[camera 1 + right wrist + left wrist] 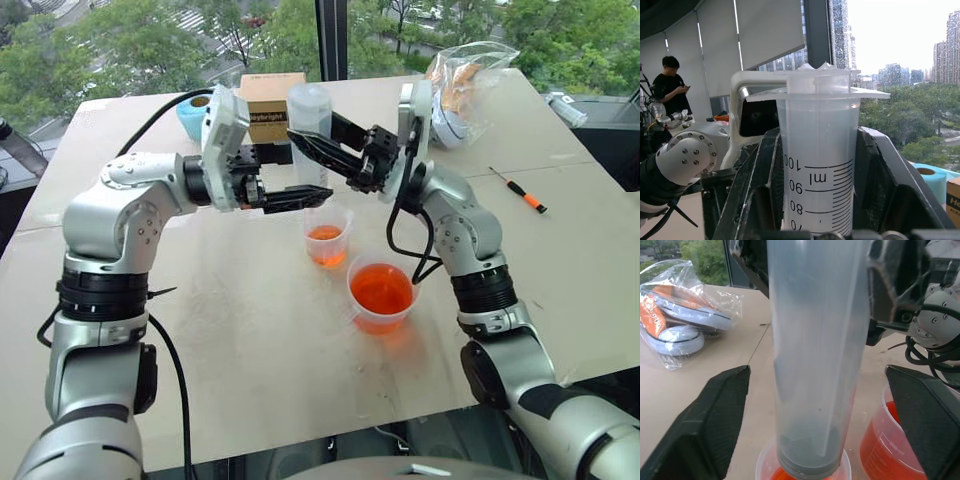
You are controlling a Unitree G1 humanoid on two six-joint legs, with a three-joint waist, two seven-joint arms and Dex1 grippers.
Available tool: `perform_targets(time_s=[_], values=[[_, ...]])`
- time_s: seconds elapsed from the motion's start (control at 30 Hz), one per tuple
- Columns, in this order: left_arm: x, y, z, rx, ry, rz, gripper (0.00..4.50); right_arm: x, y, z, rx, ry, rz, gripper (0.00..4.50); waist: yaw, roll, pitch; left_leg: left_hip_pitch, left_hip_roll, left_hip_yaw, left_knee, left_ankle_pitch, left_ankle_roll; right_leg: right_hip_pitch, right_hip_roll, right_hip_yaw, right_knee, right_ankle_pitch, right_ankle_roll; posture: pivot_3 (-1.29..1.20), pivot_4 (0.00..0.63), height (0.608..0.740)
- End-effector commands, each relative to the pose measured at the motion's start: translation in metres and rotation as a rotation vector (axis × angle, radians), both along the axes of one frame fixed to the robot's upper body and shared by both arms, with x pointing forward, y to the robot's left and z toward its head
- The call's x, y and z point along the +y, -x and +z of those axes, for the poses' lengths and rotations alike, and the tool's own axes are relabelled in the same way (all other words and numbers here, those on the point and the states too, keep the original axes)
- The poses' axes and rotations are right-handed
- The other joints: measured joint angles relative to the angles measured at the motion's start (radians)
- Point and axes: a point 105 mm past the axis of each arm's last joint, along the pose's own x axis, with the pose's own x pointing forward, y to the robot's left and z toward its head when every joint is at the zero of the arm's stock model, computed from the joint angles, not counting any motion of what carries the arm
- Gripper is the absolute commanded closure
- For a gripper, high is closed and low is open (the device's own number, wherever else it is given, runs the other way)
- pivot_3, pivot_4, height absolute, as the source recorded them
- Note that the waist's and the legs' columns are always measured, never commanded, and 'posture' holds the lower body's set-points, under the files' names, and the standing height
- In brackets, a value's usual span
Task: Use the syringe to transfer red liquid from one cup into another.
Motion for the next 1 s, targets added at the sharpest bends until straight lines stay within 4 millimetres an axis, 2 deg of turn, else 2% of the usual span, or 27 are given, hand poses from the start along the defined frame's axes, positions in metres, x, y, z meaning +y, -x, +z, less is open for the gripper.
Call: perform_targets(time_s=[0.03, 0.13, 0.2, 0.23, 0.33, 0.5, 0.63, 0.7, 0.77, 0.83, 0.93, 1.0], values=[[-0.001, -0.001, 0.012, -0.05, 0.004, 0.001, 1.78, -0.002, 0.01, 0.021, -0.062, -0.043, 0.016, 3.06, 0.001, 0.0, 0.0, 0.0, 0.0, 0.0, 0.0, 0.0, 0.0, 0.0, 0.0, 0.0, 0.0, 0.0, 0.0, 0.0, 0.15, 0.74], [-0.001, -0.002, 0.011, -0.054, 0.002, 0.009, 3.06, -0.004, 0.012, 0.02, -0.037, -0.042, 0.047, 3.06, 0.003, 0.0, 0.0, 0.0, 0.0, 0.0, 0.0, 0.0, 0.0, 0.0, 0.0, 0.0, 0.0, 0.0, 0.0, 0.0, 0.15, 0.74], [0.0, -0.004, 0.014, -0.066, 0.011, 0.02, 3.18, -0.005, 0.011, 0.019, -0.013, -0.036, 0.053, 2.04, 0.003, 0.0, 0.0, 0.0, 0.0, 0.0, 0.0, 0.0, 0.0, 0.0, 0.0, 0.0, 0.0, 0.0, 0.0, 0.0, 0.15, 0.74], [0.0, -0.005, 0.018, -0.072, 0.024, 0.029, 3.18, -0.005, 0.01, 0.019, -0.012, -0.029, 0.047, 1.76, 0.004, 0.0, 0.0, 0.0, 0.0, 0.0, 0.0, 0.0, 0.0, 0.0, 0.0, 0.0, 0.0, 0.0, 0.0, 0.0, 0.15, 0.74], [0.002, -0.005, 0.028, -0.083, 0.063, 0.048, 3.18, -0.008, 0.011, 0.019, -0.013, -0.017, 0.043, 0.25, 0.004, 0.0, 0.0, 0.0, 0.0, -0.001, 0.0, 0.0, 0.0, 0.0, 0.0, -0.001, 0.0, 0.0, 0.0, 0.0, 0.15, 0.74], [0.02, 0.01, 0.058, -0.141, 0.036, 0.14, 3.18, -0.037, 0.013, 0.019, -0.054, 0.045, 0.032, 0.19, 0.003, 0.0, 0.0, -0.001, 0.0, -0.001, 0.0, 0.0, 0.0, 0.0, 0.0, 0.0, 0.0, 0.0, 0.0, 0.0, 0.15, 0.74], [0.057, 0.028, 0.07, -0.127, 0.024, 0.305, 3.18, -0.086, -0.006, 0.011, -0.046, 0.165, -0.128, 0.19, 0.003, 0.0, 0.0, -0.001, 0.0, -0.001, 0.0, 0.0, 0.0, 0.0, -0.001, 0.0, -0.001, 0.0, 0.0, 0.0, 0.15, 0.74], [0.075, 0.042, 0.061, -0.076, -0.025, 0.374, 3.18, -0.113, -0.009, -0.001, -0.01, 0.254, -0.189, 0.19, 0.003, 0.0, 0.0, -0.001, 0.0, -0.001, -0.001, 0.0, 0.0, 0.0, -0.002, 0.0, -0.001, 0.0, 0.0, 0.0, 0.15, 0.74], [0.093, 0.055, 0.042, 0.013, -0.083, 0.459, 3.18, -0.141, -0.008, -0.017, 0.069, 0.338, -0.237, 0.19, 0.005, 0.0, 0.0, 0.0, 0.0, 0.0, -0.003, 0.0, 0.0, 0.0, -0.006, 0.0, -0.002, 0.0, 0.0, 0.0, 0.15, 0.74], [0.106, 0.064, 0.029, 0.078, -0.104, 0.529, 3.18, -0.158, -0.006, -0.029, 0.131, 0.395, -0.274, 0.19, 0.009, -0.001, 0.001, 0.0, 0.0, 0.0, -0.005, 0.0, 0.0, 0.0, -0.007, 0.001, -0.002, 0.0, 0.0, 0.0, 0.15, 0.74], [0.134, 0.076, -0.015, 0.223, -0.189, 0.714, 3.18, -0.188, 0.001, -0.055, 0.152, 0.505, -0.388, 0.19, 0.011, -0.001, 0.001, 0.0, 0.001, -0.001, -0.005, 0.0, 0.0, 0.0, -0.007, 0.001, -0.008, 0.0, 0.0, 0.0, 0.15, 0.74], [0.144, 0.084, -0.038, 0.29, -0.214, 0.795, 3.18, -0.203, 0.009, -0.073, 0.157, 0.583, -0.431, 0.19, 0.013, -0.001, 0.001, 0.001, 0.001, 0.0, -0.007, 0.0, 0.001, 0.002, -0.008, 0.002, -0.01, 0.0, 0.0, 0.0, 0.15, 0.74]])
